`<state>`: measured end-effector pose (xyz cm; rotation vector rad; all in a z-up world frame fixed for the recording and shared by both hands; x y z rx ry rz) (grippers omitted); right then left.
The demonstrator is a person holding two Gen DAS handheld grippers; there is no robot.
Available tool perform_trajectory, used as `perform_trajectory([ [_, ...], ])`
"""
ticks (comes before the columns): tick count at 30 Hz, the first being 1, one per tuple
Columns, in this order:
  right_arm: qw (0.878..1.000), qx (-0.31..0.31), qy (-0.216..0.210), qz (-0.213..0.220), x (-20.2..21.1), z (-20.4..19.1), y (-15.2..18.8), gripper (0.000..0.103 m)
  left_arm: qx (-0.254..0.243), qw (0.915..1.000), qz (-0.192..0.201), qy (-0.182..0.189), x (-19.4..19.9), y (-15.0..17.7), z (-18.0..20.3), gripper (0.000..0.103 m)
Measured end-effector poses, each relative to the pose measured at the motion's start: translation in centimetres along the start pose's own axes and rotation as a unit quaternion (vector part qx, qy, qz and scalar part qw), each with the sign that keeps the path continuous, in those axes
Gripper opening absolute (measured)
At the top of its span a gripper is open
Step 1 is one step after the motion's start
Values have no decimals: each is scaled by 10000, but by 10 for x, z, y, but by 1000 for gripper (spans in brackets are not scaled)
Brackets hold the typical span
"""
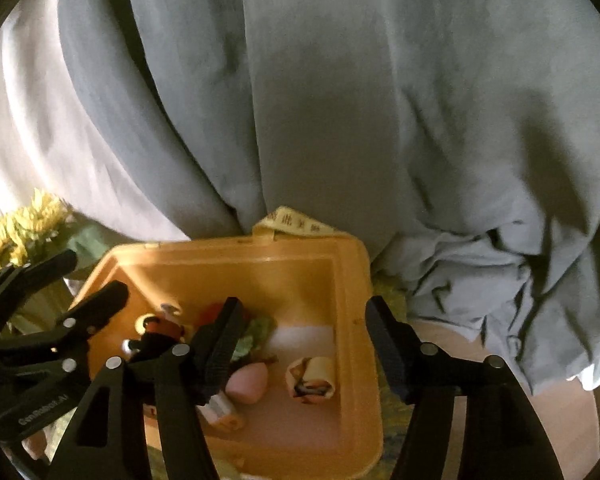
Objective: Organize soft objects
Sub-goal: 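Open both tools to drop the fluffy plush and sock into the crate, then withdraw both tools and move toward the green plush and white cloth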
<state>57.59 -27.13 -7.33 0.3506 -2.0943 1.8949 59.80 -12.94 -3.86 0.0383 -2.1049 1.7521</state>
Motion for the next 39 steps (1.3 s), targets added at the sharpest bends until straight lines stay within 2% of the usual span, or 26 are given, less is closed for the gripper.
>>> perform_trajectory([
  [9, 9978, 150, -30, 637, 56, -16, -15, 69, 236, 9988, 391, -150, 49, -7, -11, 71],
  [20, 9936, 470, -119, 1021, 108, -36, -12, 75, 270, 9969, 687, -268, 102, 3, -13, 73],
  [22, 9934, 494, -109, 1028, 114, -37, -8, 80, 250, 9969, 690, -294, 109, 8, -12, 74],
  [27, 9943, 472, -186, 937, 121, -41, 7, 80, 302, 9964, 696, -391, 124, 23, -13, 74],
  [34, 9963, 331, -341, 711, 124, -42, 36, 80, 122, 9952, 772, -591, 138, 41, -10, 76],
  [39, 9983, 202, -351, 429, 120, -36, 56, 80, 183, 9968, 597, -500, 138, 58, -6, 76],
])
Point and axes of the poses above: each gripper's, at about its wrist camera, not at the fingertips, and x roughly against the way its jaws point, z to its right, y to its underside, the point moved 6 cm from there along -x, roughly the way its jaws point, and after that the axes turned 12 degrees about z, right-handed, at the moved point
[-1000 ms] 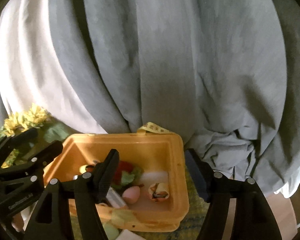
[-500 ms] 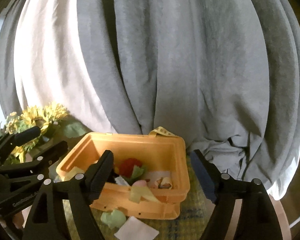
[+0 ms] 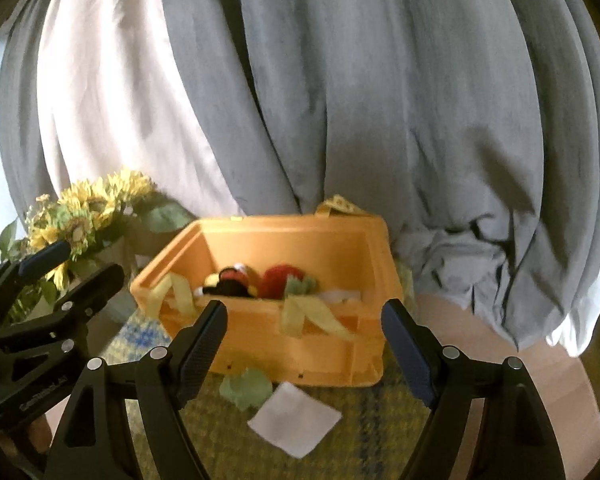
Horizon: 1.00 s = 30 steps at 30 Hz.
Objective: Organize soft objects
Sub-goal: 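Withdraw both tools and move toward the green plush and white cloth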
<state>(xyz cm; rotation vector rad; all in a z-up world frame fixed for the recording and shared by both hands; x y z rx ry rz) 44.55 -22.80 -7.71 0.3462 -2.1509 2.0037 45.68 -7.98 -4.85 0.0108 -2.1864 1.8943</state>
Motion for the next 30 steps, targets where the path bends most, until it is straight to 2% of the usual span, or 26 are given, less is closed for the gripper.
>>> perform_trajectory([
  [9, 9981, -32, -7, -608, -6, 3, 45, 80, -16, 9985, -550, 22, 3, 40, 8, 76],
  [17, 9915, 41, -155, -1290, -17, -3, 90, 80, -58, 9945, -1042, 14, 1, 77, 9, 76],
  [22, 9872, 89, -230, -1578, -27, -6, 111, 80, -23, 9907, -1354, 127, -9, 99, 10, 76],
  [30, 9800, 186, -403, -1942, -45, -12, 141, 80, -37, 9865, -1630, 140, -17, 122, 7, 76],
])
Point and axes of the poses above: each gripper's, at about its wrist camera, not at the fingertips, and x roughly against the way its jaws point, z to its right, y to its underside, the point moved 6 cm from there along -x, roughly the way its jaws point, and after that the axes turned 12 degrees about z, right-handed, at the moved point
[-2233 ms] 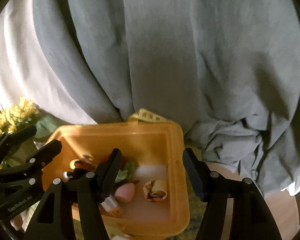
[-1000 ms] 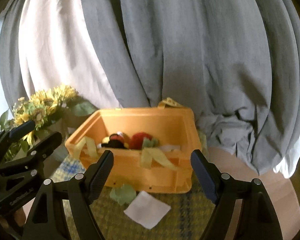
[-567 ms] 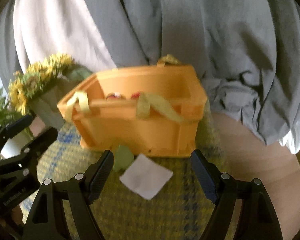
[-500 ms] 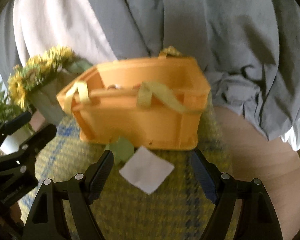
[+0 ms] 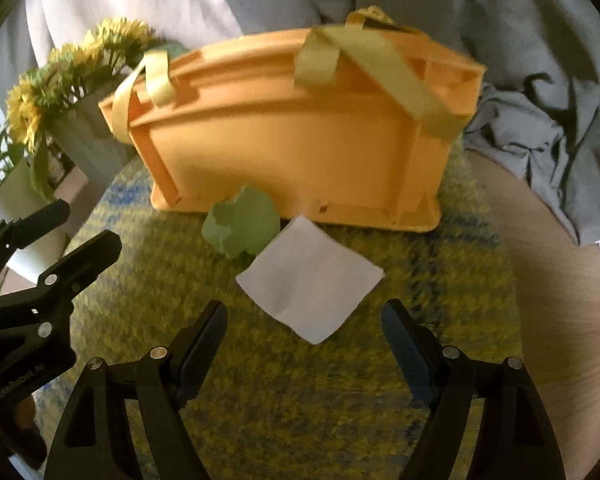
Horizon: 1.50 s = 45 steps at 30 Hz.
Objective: Organize soft objects
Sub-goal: 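Withdraw both tools and move toward the green plush and white cloth, then grasp the green plush with the left tool while the right tool grasps the white cloth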
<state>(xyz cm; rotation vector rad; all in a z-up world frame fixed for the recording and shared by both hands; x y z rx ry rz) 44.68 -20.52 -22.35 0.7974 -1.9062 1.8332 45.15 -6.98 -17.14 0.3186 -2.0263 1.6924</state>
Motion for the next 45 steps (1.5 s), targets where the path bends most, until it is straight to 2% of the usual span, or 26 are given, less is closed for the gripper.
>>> perform_trajectory([
  [5, 9998, 181, 35, 50, -14, -3, 1, 80, 6, 9999, -124, 25, -9, 6, -2, 76],
  [10, 9993, 345, -101, 73, -28, -7, 1, 80, -40, 9999, -116, 31, -18, 8, -1, 76],
  [16, 9988, 475, 36, 62, -40, -1, 2, 80, -34, 9997, -52, 254, -27, 4, 6, 76],
  [23, 9994, 268, 205, 91, -47, 16, 2, 80, -45, 9990, -34, 435, -39, -1, 17, 76],
  [26, 9998, 126, 119, 65, -50, 20, 2, 78, 7, 9987, -53, 506, -45, -2, 20, 76],
  [32, 9996, 225, -35, 147, -48, 15, -1, 53, 112, 9977, -124, 651, -55, -4, 25, 76],
  [34, 9995, 240, -102, 173, -45, 16, -1, 35, 124, 9973, -130, 710, -56, -5, 28, 76],
  [37, 9992, 280, -218, 185, -44, 12, -2, 22, 123, 9966, -141, 806, -61, -7, 33, 76],
  [40, 9991, 282, -259, 191, -42, 11, -3, 16, 151, 9956, -179, 910, -67, -8, 39, 76],
  [45, 9993, 138, -310, 158, -41, 18, -3, 15, 191, 9940, -232, 1052, -81, -10, 47, 76],
])
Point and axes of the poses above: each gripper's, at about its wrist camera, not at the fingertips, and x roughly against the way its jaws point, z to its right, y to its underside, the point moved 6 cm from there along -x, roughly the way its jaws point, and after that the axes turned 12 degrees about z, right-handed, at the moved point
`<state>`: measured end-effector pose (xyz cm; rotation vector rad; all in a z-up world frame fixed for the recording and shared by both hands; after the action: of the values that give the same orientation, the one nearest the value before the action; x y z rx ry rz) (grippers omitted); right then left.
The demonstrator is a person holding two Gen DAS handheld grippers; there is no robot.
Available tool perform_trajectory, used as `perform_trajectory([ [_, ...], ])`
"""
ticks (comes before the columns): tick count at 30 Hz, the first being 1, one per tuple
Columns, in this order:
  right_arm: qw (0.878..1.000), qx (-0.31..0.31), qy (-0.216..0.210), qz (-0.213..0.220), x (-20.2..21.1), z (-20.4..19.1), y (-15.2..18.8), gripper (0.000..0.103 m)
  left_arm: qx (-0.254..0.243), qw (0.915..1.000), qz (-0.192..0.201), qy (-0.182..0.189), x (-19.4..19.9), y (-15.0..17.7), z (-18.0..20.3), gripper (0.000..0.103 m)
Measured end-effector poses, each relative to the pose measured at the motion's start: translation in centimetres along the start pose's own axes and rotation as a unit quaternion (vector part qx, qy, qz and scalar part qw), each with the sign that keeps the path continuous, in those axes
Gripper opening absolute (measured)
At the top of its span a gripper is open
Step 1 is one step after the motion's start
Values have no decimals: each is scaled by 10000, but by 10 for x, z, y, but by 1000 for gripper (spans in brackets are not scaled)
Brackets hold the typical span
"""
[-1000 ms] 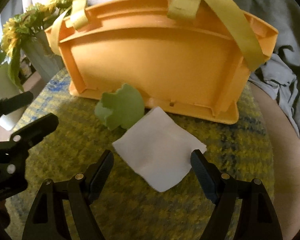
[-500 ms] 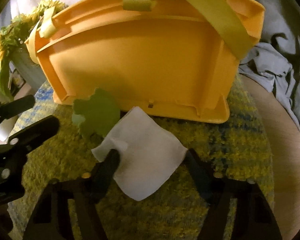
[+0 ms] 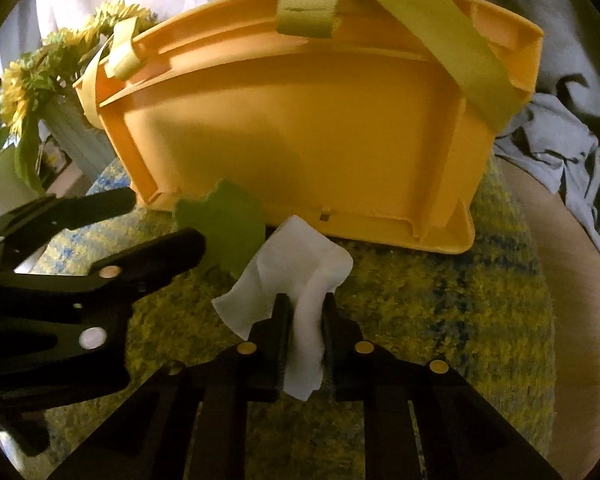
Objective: Organize soft objects
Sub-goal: 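Grasp the green plush with the left tool while the right tool grasps the white cloth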
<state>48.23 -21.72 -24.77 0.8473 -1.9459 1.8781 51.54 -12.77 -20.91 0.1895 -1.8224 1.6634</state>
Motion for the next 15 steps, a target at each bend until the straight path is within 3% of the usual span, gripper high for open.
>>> perform_trajectory([
  [13, 9989, -252, 359, 191, 15, 28, -11, 10, 74, 9997, -184, 127, -35, -1, 16, 76],
  [15, 9987, -266, 369, 211, 16, 30, -13, 10, 105, 9995, -258, 113, -40, 2, 18, 71],
])
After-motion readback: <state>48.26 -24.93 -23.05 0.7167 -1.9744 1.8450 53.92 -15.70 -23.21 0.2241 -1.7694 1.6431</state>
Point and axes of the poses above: each gripper's, at about its wrist camera, not at the fingertips, and x roughly against the way its jaws point, z to its right, y to its underside, the point moved 6 cm from there along -x, roughly the way its jaws point, and after that the axes turned 12 degrees about z, right-handed, at the moved point
